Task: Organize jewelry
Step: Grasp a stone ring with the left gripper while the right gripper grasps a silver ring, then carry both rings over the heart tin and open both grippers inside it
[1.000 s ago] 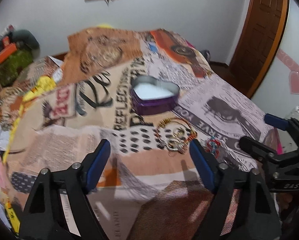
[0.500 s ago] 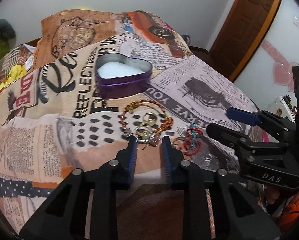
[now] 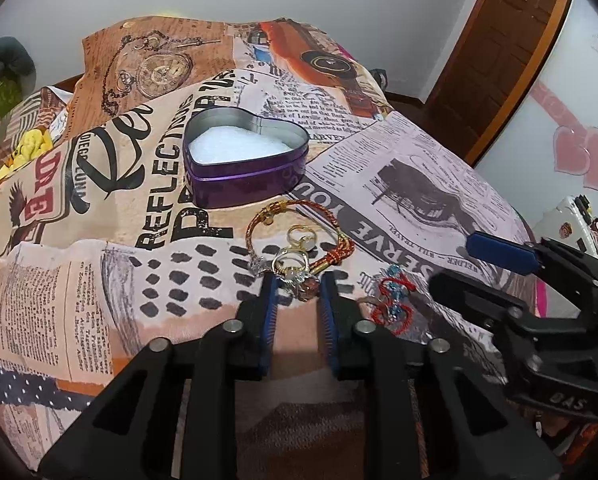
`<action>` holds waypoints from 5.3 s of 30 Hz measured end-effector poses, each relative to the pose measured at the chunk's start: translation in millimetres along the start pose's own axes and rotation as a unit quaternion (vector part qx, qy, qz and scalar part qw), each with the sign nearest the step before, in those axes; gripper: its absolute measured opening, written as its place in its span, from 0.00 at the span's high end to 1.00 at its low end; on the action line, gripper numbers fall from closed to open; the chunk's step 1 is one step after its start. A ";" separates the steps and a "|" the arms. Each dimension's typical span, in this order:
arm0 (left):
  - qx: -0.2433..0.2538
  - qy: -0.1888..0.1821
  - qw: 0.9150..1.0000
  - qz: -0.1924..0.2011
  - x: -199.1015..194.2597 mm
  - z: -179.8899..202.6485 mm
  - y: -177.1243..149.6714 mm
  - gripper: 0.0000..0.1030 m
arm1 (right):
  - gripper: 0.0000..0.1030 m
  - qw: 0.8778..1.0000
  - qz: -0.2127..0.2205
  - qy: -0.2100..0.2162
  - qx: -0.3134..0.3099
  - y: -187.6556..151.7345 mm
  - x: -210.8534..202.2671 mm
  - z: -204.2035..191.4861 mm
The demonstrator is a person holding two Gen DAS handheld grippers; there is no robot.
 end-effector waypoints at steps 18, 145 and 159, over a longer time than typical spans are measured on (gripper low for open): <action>-0.004 -0.013 1.000 0.003 -36.4 -26.2 -24.3 0.96 | 0.49 0.999 -0.005 0.023 -0.034 4.8 -3.3 -41.2; 0.018 0.006 0.999 0.049 18.4 -38.0 94.3 0.90 | 0.82 0.992 -0.029 0.081 -0.095 100.3 110.5 -10.1; 0.028 0.011 0.996 0.085 -32.5 -22.9 88.6 0.79 | 0.74 0.994 0.001 0.049 -0.094 104.3 61.2 -11.6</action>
Point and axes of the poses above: each gripper's, at about its wrist camera, not at the fingertips, and x roughly the way its jaws point, z to its right, y to its top, the point moved 2 cm from there along x, roughly the way its jaws point, and after that the axes turned 8 degrees about -x, right-handed, at the moved point
